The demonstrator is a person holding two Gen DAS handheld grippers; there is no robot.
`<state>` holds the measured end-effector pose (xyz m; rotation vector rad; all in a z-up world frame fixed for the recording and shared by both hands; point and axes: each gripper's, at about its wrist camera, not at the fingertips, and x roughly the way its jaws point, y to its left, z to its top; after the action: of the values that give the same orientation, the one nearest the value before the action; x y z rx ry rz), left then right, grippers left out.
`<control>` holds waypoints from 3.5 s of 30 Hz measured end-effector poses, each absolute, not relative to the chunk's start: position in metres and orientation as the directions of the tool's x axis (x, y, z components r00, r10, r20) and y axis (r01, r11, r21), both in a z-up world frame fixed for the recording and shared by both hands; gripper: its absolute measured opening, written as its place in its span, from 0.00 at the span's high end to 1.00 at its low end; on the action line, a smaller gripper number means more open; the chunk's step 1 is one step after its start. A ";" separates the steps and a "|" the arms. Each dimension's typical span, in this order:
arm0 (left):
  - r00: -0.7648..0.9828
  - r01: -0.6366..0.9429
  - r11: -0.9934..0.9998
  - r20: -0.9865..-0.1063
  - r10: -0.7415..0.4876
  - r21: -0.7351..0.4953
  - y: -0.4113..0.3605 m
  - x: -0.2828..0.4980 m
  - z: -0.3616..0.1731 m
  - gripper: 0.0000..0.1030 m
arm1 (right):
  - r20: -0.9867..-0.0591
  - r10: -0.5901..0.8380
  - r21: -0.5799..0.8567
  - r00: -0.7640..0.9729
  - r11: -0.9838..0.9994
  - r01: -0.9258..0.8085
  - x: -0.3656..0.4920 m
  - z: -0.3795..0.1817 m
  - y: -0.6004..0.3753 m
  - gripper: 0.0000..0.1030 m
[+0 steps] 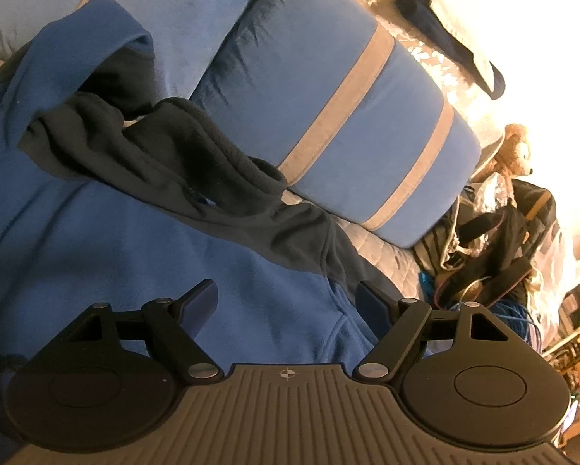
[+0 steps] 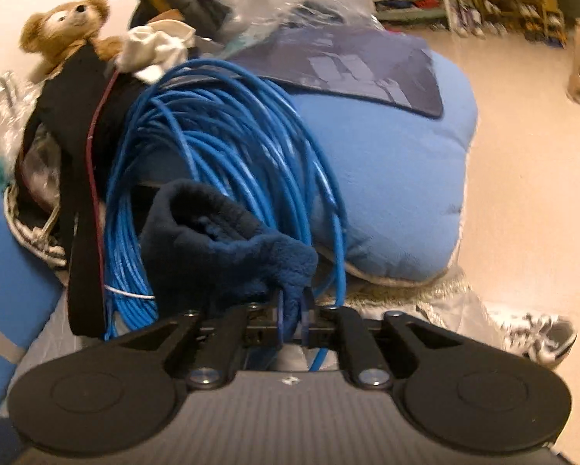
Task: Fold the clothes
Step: 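Open the right gripper to release the cuff and lift away, then grasp the blue fleece jacket edge with the left gripper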
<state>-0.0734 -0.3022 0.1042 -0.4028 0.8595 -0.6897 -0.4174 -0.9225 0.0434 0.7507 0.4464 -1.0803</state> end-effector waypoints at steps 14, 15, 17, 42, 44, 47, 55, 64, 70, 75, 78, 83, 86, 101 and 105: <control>0.557 0.403 0.766 -0.530 -0.640 -0.501 -0.273 -0.089 0.150 0.24 | -0.489 -0.656 0.269 0.574 0.513 0.815 -0.388 0.137 -0.841 0.00; 0.563 0.411 0.770 -0.528 -0.636 -0.489 -0.268 -0.092 0.157 0.24 | -0.467 -0.651 0.257 0.599 0.548 0.796 -0.381 0.148 -0.831 0.00; 0.577 0.419 0.782 -0.529 -0.622 -0.461 -0.257 -0.096 0.169 0.24 | -0.425 -0.635 0.228 0.646 0.615 0.755 -0.366 0.169 -0.811 0.00; 0.786 0.340 0.913 -0.466 -0.408 -0.225 -0.164 -0.077 0.259 0.24 | -0.418 -0.097 0.157 0.903 0.972 0.177 -0.175 0.251 -0.549 0.00; 0.796 0.324 0.919 -0.459 -0.393 -0.225 -0.160 -0.072 0.261 0.24 | -0.423 -0.064 0.167 0.904 0.975 0.147 -0.164 0.248 -0.531 0.00; 0.817 0.306 0.927 -0.441 -0.372 -0.215 -0.155 -0.068 0.262 0.24 | -0.434 -0.037 0.169 0.900 0.978 0.122 -0.150 0.239 -0.508 0.00; 0.829 0.263 0.945 -0.455 -0.325 -0.195 -0.145 -0.057 0.238 0.24 | -0.487 -0.017 0.230 0.873 0.962 0.147 -0.128 0.193 -0.476 0.00; 0.828 0.273 0.942 -0.449 -0.335 -0.197 -0.143 -0.039 0.208 0.24 | -0.450 0.018 0.301 0.893 0.944 0.133 -0.123 0.128 -0.463 0.00; 0.812 0.305 0.934 -0.460 -0.358 -0.188 -0.151 -0.017 0.193 0.24 | -0.475 -0.041 0.232 0.879 0.958 0.170 -0.114 0.097 -0.458 0.00; 0.797 0.340 0.923 -0.465 -0.385 -0.181 -0.167 0.009 0.184 0.24 | -0.520 -0.057 0.202 0.852 0.961 0.188 -0.109 0.089 -0.456 0.00; 0.787 0.358 0.920 -0.479 -0.389 -0.158 -0.184 0.029 0.181 0.24 | -0.526 -0.038 0.206 0.850 0.964 0.170 -0.109 0.087 -0.453 0.00; 0.751 0.389 0.901 -0.500 -0.430 -0.190 -0.209 0.058 0.178 0.24 | -0.546 0.015 0.209 0.837 0.971 0.119 -0.107 0.082 -0.446 0.00; 0.747 0.382 0.906 -0.516 -0.418 -0.182 -0.223 0.070 0.174 0.24 | -0.548 0.035 0.219 0.835 0.970 0.102 -0.106 0.082 -0.444 0.00; 0.738 0.487 0.872 -0.555 -0.384 0.045 -0.253 0.037 0.165 0.91 | -0.582 0.093 0.301 0.808 0.948 0.108 -0.102 0.076 -0.451 0.00; 0.730 0.589 0.784 -0.544 -0.413 0.196 -0.252 -0.006 0.164 0.91 | -0.584 0.090 0.315 0.807 0.941 0.123 -0.102 0.075 -0.454 0.00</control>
<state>-0.0064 -0.2517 0.1641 0.3718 0.5022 -0.5655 -0.1017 -0.4539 0.0749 0.3500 0.6350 -0.0177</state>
